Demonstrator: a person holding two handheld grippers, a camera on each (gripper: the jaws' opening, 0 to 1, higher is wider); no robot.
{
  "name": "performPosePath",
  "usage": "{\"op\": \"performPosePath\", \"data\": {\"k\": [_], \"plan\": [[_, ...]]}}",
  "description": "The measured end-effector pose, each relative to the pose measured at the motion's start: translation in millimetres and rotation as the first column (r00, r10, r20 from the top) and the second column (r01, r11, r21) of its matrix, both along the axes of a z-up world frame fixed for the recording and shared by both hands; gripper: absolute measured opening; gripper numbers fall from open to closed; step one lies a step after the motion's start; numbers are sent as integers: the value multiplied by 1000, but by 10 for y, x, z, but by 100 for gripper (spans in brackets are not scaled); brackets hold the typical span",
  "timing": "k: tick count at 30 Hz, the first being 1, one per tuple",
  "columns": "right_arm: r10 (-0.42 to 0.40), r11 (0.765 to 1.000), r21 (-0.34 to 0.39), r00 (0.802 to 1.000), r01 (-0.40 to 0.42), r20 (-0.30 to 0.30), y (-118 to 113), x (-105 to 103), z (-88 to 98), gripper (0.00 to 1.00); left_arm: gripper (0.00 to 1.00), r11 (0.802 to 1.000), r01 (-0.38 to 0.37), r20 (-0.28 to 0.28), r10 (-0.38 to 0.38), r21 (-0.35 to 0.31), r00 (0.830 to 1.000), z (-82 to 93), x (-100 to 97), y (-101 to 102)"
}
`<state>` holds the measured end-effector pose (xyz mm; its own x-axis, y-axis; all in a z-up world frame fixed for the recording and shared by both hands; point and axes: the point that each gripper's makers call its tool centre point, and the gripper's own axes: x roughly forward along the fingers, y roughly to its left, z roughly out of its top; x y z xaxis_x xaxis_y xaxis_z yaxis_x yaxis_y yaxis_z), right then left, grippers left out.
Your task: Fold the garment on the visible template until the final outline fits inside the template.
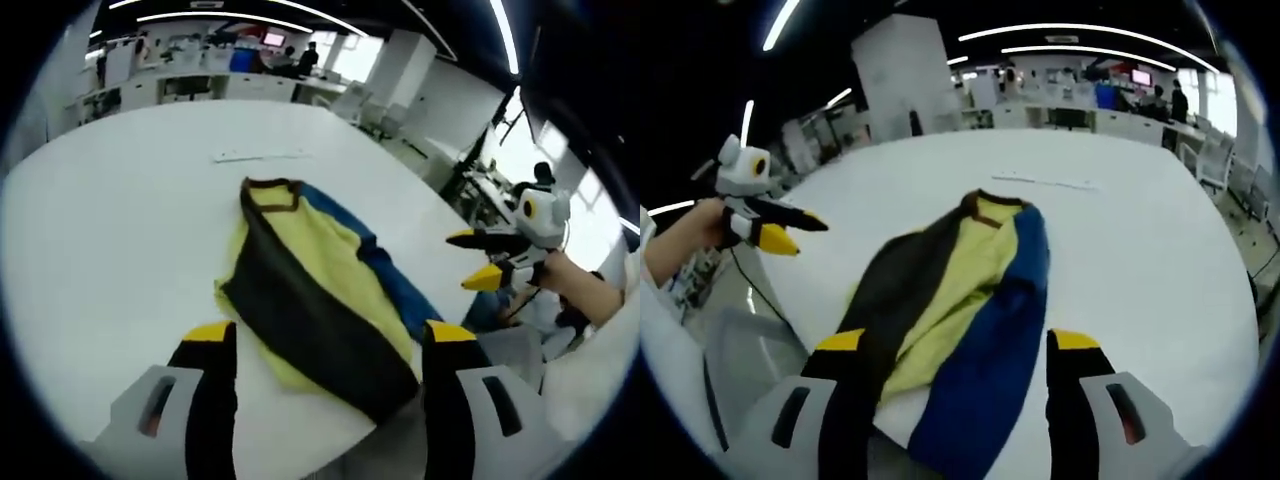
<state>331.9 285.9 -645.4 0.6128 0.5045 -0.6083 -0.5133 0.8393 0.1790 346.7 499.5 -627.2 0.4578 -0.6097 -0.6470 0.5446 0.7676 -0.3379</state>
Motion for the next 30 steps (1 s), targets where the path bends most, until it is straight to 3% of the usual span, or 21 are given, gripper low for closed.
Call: {"op": "performPosePath", "data": {"k": [15, 30], "plan": [[20, 1000, 21, 999, -19, -38, 4, -327, -33, 82, 76, 1000, -25, -12, 25, 8, 1000, -10, -305, 100], [15, 999, 46, 998, -12, -54, -125, -503, 11, 88, 86, 999, -26, -25, 26, 31, 999, -23, -579, 214]]}}
